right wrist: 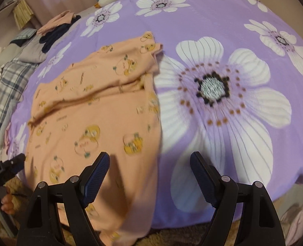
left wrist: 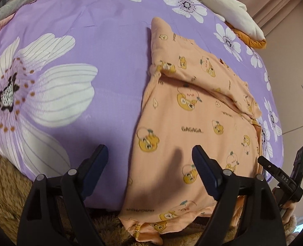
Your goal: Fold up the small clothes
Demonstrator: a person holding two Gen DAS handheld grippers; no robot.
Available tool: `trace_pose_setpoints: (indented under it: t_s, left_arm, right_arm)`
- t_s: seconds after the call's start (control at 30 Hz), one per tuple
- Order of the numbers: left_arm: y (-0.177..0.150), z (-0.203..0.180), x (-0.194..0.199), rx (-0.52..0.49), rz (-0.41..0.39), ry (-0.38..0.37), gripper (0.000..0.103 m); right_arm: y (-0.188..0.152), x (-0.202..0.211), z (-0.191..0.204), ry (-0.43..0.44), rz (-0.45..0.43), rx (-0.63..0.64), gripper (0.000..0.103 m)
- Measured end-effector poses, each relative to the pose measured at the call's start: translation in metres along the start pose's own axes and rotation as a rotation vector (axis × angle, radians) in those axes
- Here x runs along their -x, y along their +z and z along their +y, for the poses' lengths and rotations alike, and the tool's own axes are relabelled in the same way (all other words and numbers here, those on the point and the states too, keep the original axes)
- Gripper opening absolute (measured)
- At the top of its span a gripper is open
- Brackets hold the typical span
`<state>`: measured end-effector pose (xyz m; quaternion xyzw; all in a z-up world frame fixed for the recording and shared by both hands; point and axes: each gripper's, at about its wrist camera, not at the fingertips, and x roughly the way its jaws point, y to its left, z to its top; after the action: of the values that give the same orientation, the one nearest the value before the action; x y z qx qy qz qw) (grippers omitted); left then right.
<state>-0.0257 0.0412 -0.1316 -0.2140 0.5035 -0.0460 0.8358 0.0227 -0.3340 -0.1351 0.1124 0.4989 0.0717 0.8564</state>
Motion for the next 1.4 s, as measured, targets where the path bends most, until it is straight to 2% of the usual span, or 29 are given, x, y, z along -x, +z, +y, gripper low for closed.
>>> trace_pose_setpoints:
  t_s: [0.13, 0.23, 0.33, 0.37, 0.4, 0.43, 0.47, 0.53, 0.57, 0.63, 0.7, 0.73, 0.93, 1.3, 1.4]
  left_arm:
    - [-0.009, -0.003, 0.000, -0.014, -0.004, -0.014, 0.083]
    - [-0.013, -0.005, -0.001, -0.015, -0.002, -0.058, 0.081]
    - [-0.016, -0.008, -0.004, -0.019, -0.001, -0.089, 0.071]
    - [-0.016, -0.009, -0.006, -0.017, -0.002, -0.103, 0.064]
    - [-0.016, -0.009, -0.009, -0.014, 0.000, -0.118, 0.052]
    - [-0.016, -0.010, -0.011, -0.013, 0.006, -0.125, 0.047]
    - [-0.016, -0.011, -0.013, -0.012, 0.009, -0.122, 0.039]
    - [-0.014, -0.013, -0.015, -0.014, 0.005, -0.135, 0.024]
    - [-0.014, -0.013, -0.018, 0.002, 0.015, -0.168, 0.011]
    - [-0.014, -0.012, -0.020, 0.029, 0.019, -0.165, 0.009]
    - [-0.014, -0.014, -0.016, 0.017, 0.007, -0.159, 0.007]
    - [-0.013, -0.015, -0.012, 0.018, -0.001, -0.157, 0.007]
    - [-0.003, -0.025, 0.011, -0.049, -0.045, -0.115, 0.004]
    - [0.024, -0.032, 0.038, -0.034, -0.107, -0.196, 0.004]
    - [0.033, -0.032, 0.042, -0.023, -0.118, -0.209, 0.004]
  right_arm:
    - [-0.011, 0.007, 0.001, 0.012, -0.012, 0.014, 0.081]
    - [-0.016, 0.009, -0.002, 0.043, -0.012, -0.001, 0.081]
    - [-0.022, 0.009, -0.001, 0.065, 0.001, 0.001, 0.081]
    - [-0.023, 0.009, 0.001, 0.078, 0.001, 0.009, 0.081]
    - [-0.023, 0.008, 0.003, 0.094, 0.002, 0.018, 0.078]
    - [-0.022, 0.006, 0.005, 0.105, 0.001, 0.019, 0.074]
    - [-0.021, 0.005, 0.006, 0.115, 0.002, 0.015, 0.066]
    - [-0.018, 0.000, 0.012, 0.153, 0.008, 0.023, 0.056]
    - [-0.016, -0.003, 0.015, 0.164, 0.011, 0.029, 0.049]
    - [-0.017, -0.006, 0.019, 0.159, 0.013, 0.039, 0.039]
    - [-0.017, -0.007, 0.021, 0.144, 0.009, 0.048, 0.015]
    - [-0.015, -0.006, 0.020, 0.164, 0.013, 0.041, 0.013]
    - [-0.008, 0.012, 0.019, 0.242, -0.010, 0.023, 0.012]
    - [0.026, 0.035, 0.030, 0.318, -0.105, 0.033, 0.012]
    - [0.035, 0.036, 0.029, 0.312, -0.118, 0.020, 0.012]
